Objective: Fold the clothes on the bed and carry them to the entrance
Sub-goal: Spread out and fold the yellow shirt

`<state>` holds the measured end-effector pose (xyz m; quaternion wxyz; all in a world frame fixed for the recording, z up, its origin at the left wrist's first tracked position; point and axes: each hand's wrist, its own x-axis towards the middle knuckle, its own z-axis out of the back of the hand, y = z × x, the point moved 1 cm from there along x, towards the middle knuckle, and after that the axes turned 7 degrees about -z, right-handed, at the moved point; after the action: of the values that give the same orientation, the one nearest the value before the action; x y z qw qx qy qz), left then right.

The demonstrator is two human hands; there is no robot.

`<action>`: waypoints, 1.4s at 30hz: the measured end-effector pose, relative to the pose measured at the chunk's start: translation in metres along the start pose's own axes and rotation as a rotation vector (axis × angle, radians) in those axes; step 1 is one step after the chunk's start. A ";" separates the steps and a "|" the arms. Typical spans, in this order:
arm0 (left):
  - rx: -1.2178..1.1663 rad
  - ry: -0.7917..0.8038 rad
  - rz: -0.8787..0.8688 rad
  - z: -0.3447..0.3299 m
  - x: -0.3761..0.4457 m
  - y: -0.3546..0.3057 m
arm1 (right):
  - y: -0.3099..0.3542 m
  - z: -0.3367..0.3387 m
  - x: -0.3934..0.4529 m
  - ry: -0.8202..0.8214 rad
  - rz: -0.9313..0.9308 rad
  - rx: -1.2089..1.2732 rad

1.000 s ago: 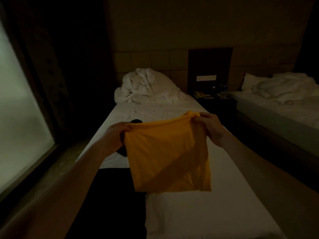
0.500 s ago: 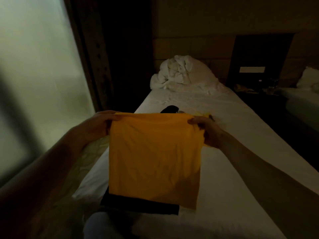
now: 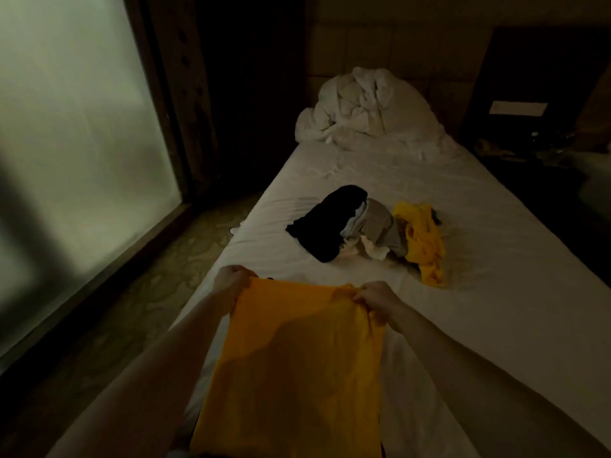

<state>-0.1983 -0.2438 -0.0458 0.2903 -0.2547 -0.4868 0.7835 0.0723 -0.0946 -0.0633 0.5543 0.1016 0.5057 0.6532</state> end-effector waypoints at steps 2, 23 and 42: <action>0.059 -0.009 -0.037 -0.011 0.014 0.005 | -0.001 -0.003 0.016 -0.028 -0.011 -0.057; 0.908 0.252 -0.807 -0.206 0.055 -0.071 | -0.060 0.140 0.107 -0.416 0.050 -0.296; 0.714 0.362 -0.894 -0.393 0.101 -0.081 | -0.048 0.201 0.248 -0.656 0.139 -0.462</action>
<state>0.0158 0.0976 -0.1400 0.7375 -0.0414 -0.1961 0.6449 0.1512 0.2151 -0.1125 0.6489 0.2113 0.1339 0.7186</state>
